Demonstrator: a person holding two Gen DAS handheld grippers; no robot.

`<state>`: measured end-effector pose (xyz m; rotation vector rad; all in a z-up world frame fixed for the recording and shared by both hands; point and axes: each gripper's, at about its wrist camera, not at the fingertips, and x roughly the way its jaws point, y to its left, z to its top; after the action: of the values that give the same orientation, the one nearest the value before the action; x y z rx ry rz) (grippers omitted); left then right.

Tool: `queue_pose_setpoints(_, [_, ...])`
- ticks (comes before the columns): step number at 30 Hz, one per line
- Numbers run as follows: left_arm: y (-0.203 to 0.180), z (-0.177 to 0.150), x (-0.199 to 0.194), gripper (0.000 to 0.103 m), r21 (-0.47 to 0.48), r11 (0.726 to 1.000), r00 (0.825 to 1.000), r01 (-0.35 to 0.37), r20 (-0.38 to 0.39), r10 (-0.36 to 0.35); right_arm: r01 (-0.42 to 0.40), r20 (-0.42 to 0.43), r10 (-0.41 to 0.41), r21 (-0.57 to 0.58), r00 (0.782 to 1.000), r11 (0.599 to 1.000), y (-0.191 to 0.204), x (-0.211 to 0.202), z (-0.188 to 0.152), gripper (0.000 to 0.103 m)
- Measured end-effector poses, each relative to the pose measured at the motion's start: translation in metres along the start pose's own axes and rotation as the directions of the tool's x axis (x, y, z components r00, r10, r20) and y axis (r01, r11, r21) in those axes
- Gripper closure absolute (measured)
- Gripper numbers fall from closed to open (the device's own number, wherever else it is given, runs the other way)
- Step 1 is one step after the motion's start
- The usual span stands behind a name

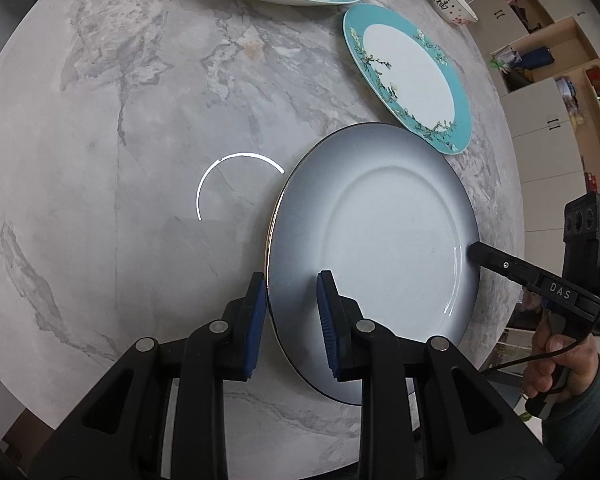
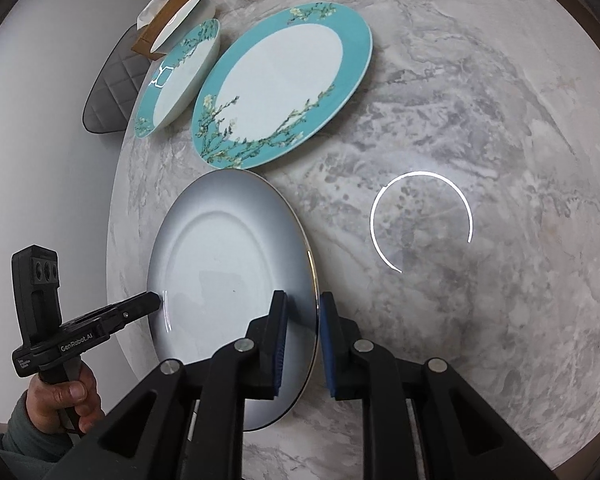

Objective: Organize plates and bowls
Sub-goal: 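Lift the grey-rimmed plate with the left tool and carry it across the table, then lower the grey-rimmed plate onto the table and open the left tool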

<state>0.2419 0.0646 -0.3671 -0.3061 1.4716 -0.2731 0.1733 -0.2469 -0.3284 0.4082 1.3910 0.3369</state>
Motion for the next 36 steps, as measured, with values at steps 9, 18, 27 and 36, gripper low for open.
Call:
queue_pose_setpoints(9, [0.0,0.002,0.011,0.08,-0.021,1.0,1.0,0.006,-0.009,-0.006,0.013,-0.011,-0.013,-0.001,1.0,1.0,-0.003,0.006,-0.001,0.084])
queue_pose_setpoints(18, [-0.005,0.003,0.012,0.08,-0.005,1.0,1.0,0.0,-0.003,0.0,0.026,-0.018,-0.026,-0.017,1.0,1.0,-0.003,0.009,0.001,0.081])
queue_pose_setpoints(27, [0.002,0.006,-0.001,0.045,-0.057,0.998,0.999,0.035,0.022,-0.034,0.002,0.022,-0.001,-0.034,1.0,0.999,0.006,-0.009,0.003,0.038])
queue_pose_setpoints(36, [-0.019,0.085,-0.054,0.02,-0.009,0.982,0.95,0.188,0.255,-0.179,-0.138,0.257,0.136,-0.01,0.957,0.99,-0.023,-0.072,0.062,0.0])
